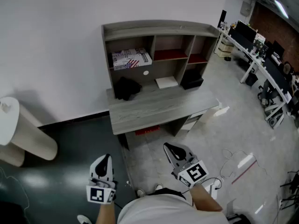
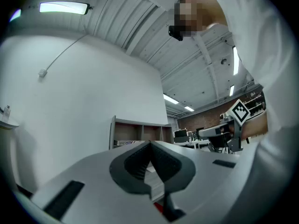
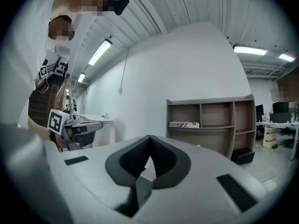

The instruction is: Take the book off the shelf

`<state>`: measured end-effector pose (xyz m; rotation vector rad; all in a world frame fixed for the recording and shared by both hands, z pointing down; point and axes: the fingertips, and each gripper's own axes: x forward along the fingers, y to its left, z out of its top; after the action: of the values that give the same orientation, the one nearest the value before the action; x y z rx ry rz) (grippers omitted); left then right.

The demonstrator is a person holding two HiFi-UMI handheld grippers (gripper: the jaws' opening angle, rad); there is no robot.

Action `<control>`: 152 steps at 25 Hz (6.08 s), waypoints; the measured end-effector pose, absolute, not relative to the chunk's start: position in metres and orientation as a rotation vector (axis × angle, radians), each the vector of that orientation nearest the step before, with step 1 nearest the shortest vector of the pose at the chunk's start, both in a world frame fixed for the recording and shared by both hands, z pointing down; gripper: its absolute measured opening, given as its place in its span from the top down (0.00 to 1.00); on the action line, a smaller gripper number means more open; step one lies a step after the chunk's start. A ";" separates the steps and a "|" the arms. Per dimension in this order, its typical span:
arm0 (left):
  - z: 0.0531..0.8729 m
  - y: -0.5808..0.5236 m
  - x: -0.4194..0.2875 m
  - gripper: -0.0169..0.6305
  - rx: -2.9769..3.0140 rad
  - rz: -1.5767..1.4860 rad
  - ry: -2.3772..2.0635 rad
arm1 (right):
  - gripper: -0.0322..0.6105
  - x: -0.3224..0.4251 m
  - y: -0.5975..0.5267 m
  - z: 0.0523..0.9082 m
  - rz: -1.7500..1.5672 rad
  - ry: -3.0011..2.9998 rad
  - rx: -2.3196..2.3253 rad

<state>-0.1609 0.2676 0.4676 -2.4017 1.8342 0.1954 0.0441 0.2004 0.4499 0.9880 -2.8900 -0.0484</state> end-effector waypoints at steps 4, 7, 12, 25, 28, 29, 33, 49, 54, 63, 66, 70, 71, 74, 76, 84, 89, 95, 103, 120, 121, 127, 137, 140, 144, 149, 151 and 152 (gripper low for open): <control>0.461 0.261 -0.147 0.95 -2.374 0.186 1.826 | 0.92 0.059 0.194 0.453 -0.028 -2.898 0.988; 0.456 0.260 -0.128 0.95 -2.387 0.181 1.820 | 0.92 0.075 0.188 0.452 -0.006 -2.904 0.990; 0.451 0.254 -0.109 0.95 -2.362 0.155 1.824 | 0.92 0.095 0.183 0.449 0.109 -3.017 0.911; 0.473 0.248 -0.083 0.95 -2.362 0.063 1.941 | 0.92 0.113 0.153 0.497 0.306 -3.026 0.811; 0.486 0.241 -0.097 0.95 -2.356 0.065 1.995 | 0.92 0.103 0.143 0.509 0.328 -3.001 0.787; 0.489 0.235 -0.101 0.95 -2.357 0.073 2.004 | 0.92 0.100 0.136 0.510 0.319 -2.989 0.785; 0.502 0.187 -0.124 0.95 -2.354 0.138 2.002 | 0.92 0.081 0.087 0.517 0.281 -2.933 0.797; 0.474 -0.073 -0.233 0.95 -2.509 0.354 1.766 | 0.92 -0.035 -0.105 0.483 0.171 -2.834 0.959; 0.490 -0.121 -0.196 0.95 -2.660 0.326 1.673 | 0.92 0.010 -0.130 0.502 0.283 -2.763 1.113; 0.434 -0.167 -0.139 0.95 -2.592 0.415 1.665 | 0.92 0.054 -0.201 0.506 0.306 -2.890 1.032; 0.420 -0.162 -0.151 0.95 -2.498 0.433 1.776 | 0.92 0.048 -0.223 0.498 0.280 -2.959 0.913; 0.413 -0.159 -0.189 0.95 -2.320 0.591 2.031 | 0.92 0.031 -0.238 0.488 0.249 -3.020 0.780; 0.409 -0.156 -0.198 0.95 -2.271 0.638 2.075 | 0.92 0.028 -0.237 0.491 0.264 -3.023 0.756; 0.410 -0.149 -0.217 0.95 -2.198 0.768 2.162 | 0.92 0.025 -0.228 0.505 0.301 -3.003 0.686; 0.421 -0.158 -0.222 0.94 -2.235 0.872 2.193 | 0.92 0.029 -0.229 0.510 0.316 -2.984 0.676; 0.453 -0.219 -0.199 0.73 -2.488 1.321 2.109 | 0.92 0.065 -0.230 0.506 0.311 -2.940 0.841; 0.470 -0.251 -0.190 0.61 -2.600 1.544 2.087 | 0.92 0.094 -0.222 0.501 0.313 -2.898 0.985; 0.477 -0.286 -0.187 0.46 -2.661 1.750 2.004 | 0.92 0.107 -0.207 0.495 0.296 -2.870 1.076; 0.493 -0.320 -0.193 0.30 -2.637 1.902 2.053 | 0.92 0.114 -0.194 0.493 0.280 -2.844 1.133; 0.514 -0.369 -0.190 0.23 -2.512 2.146 2.176 | 0.92 0.129 -0.192 0.499 0.296 -2.810 1.177; 0.513 -0.371 -0.190 0.23 -2.511 2.145 2.179 | 0.92 0.130 -0.192 0.500 0.300 -2.810 1.180; 0.514 -0.382 -0.196 0.23 -2.490 2.213 2.169 | 0.92 0.135 -0.198 0.498 0.300 -2.820 1.190; 0.524 -0.386 -0.196 0.24 -2.487 2.232 2.197 | 0.92 0.135 -0.209 0.500 0.314 -2.836 1.193; 0.524 -0.387 -0.194 0.24 -2.522 2.214 2.179 | 0.92 0.131 -0.213 0.501 0.316 -2.841 1.182; 0.525 -0.384 -0.193 0.24 -2.554 2.173 2.183 | 0.92 0.128 -0.215 0.500 0.309 -2.851 1.165; 0.528 -0.377 -0.197 0.24 -2.564 2.151 2.192 | 0.92 0.124 -0.214 0.497 0.292 -2.855 1.154; 0.528 -0.376 -0.199 0.24 -2.562 2.153 2.191 | 0.92 0.122 -0.213 0.497 0.292 -2.851 1.149; 0.528 -0.376 -0.199 0.25 -2.562 2.154 2.188 | 0.92 0.121 -0.212 0.498 0.293 -2.850 1.146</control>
<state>-0.1991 -0.3756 0.5277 -2.5619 2.1881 2.1542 0.1212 -0.2121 0.4976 1.1460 -2.8497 0.2928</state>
